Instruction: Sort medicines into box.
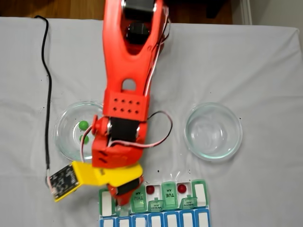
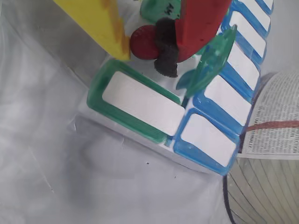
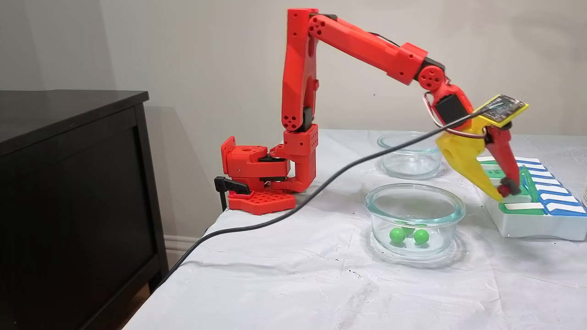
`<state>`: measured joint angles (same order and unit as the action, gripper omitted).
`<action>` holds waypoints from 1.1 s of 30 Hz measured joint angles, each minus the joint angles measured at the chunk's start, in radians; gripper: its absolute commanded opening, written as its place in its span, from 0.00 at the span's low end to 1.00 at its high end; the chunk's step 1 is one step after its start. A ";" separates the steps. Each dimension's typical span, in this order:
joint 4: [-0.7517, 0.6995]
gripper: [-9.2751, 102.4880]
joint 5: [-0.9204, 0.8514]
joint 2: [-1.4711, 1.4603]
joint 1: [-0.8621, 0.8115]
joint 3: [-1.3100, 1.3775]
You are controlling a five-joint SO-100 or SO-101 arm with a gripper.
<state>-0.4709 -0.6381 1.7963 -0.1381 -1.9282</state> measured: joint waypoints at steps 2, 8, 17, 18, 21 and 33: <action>0.005 0.08 0.000 -0.021 -0.002 0.025; 0.005 0.08 -0.037 -0.043 0.017 0.043; -0.026 0.17 -0.075 -0.044 0.025 0.041; -0.026 0.21 -0.075 -0.044 0.025 0.041; -0.026 0.28 -0.075 -0.044 0.025 0.041; -0.046 0.08 -0.057 -0.028 0.025 0.023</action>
<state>-0.5170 -0.6949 1.7687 -0.1135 -1.9052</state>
